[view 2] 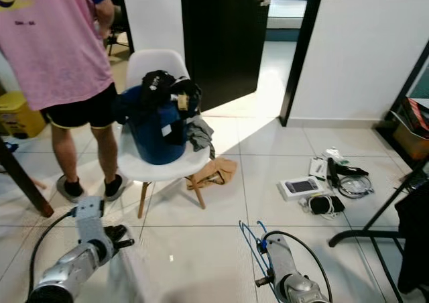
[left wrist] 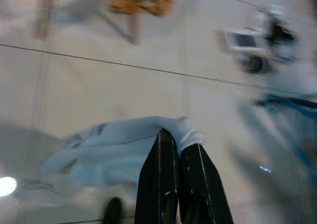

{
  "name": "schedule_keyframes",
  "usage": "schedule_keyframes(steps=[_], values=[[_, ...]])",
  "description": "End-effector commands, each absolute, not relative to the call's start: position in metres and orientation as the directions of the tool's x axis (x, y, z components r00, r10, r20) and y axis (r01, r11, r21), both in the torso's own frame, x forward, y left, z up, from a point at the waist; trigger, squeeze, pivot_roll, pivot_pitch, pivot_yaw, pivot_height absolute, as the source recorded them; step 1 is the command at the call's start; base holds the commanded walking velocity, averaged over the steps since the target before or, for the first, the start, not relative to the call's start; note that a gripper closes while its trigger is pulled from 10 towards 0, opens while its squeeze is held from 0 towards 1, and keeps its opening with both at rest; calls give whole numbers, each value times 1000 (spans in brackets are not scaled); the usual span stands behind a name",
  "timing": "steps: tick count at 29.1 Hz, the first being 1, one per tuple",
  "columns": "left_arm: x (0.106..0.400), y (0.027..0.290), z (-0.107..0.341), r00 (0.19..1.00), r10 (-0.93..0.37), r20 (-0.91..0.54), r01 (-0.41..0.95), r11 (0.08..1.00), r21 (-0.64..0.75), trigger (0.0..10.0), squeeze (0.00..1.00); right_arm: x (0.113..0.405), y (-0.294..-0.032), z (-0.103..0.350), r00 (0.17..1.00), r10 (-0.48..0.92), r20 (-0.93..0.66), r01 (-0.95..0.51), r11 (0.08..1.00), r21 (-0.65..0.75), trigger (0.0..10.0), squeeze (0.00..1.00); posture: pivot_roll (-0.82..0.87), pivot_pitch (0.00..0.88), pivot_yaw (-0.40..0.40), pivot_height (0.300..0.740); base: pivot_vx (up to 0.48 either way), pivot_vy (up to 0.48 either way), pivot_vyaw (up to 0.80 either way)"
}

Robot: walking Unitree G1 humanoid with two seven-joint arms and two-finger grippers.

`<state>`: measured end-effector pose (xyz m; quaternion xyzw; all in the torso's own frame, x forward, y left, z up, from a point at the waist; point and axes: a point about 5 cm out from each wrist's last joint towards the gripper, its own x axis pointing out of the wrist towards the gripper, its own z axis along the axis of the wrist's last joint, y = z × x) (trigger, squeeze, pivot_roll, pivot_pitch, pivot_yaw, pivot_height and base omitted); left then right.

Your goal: Hang hanger

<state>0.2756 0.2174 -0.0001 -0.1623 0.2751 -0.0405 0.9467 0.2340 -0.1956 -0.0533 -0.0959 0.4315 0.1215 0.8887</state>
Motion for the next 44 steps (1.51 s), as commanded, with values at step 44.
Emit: schedule_keyframes(steps=[44], values=[[270,186,-27,789,-3,-614,-27,999,-41,10000,0,240,-198,-48,633,154,-759,-292,955,-50,10000,0,61,0,5,740,0,0,527]])
